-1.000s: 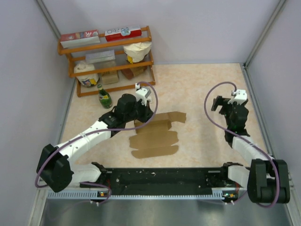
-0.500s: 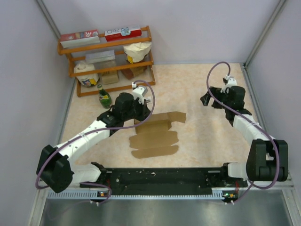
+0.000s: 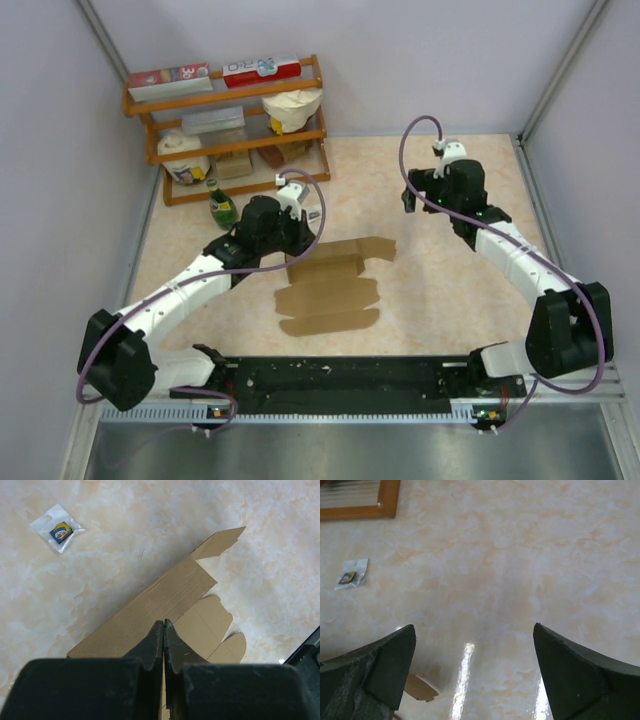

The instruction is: Fold the paper box

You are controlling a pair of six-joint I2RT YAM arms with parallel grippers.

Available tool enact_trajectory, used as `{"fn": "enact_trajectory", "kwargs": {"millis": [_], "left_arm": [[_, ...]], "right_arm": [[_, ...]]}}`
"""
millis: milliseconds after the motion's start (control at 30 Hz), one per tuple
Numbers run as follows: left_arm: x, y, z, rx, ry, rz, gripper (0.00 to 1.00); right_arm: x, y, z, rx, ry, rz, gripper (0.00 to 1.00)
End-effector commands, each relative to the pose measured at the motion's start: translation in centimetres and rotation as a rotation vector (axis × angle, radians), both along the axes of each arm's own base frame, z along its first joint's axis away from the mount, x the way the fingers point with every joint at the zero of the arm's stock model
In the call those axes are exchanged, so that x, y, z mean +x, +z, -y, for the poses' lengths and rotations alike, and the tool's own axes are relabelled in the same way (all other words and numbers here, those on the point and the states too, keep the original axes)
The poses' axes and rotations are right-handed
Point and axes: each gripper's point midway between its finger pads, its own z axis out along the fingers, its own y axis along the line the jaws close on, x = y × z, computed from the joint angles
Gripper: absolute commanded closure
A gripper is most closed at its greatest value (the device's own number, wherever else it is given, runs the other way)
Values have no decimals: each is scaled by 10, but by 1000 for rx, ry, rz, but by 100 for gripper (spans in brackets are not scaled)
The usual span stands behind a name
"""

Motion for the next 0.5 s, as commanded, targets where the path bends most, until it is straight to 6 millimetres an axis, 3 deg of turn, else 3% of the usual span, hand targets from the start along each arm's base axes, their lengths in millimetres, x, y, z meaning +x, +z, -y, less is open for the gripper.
{"fn": "enact_trajectory", "kwargs": {"millis": [0,167,467], "left_arm": [[4,19,-7,-13,18,53,100],[2,18,-12,-9,27,54,100],[1,12,-10,-14,21,32,100]], "right_arm": [[13,7,10,-37,-19,-21,1],[-10,20,-34,1,295,-7,9],[-48,-7,-78,-89,586,-50,16]]}}
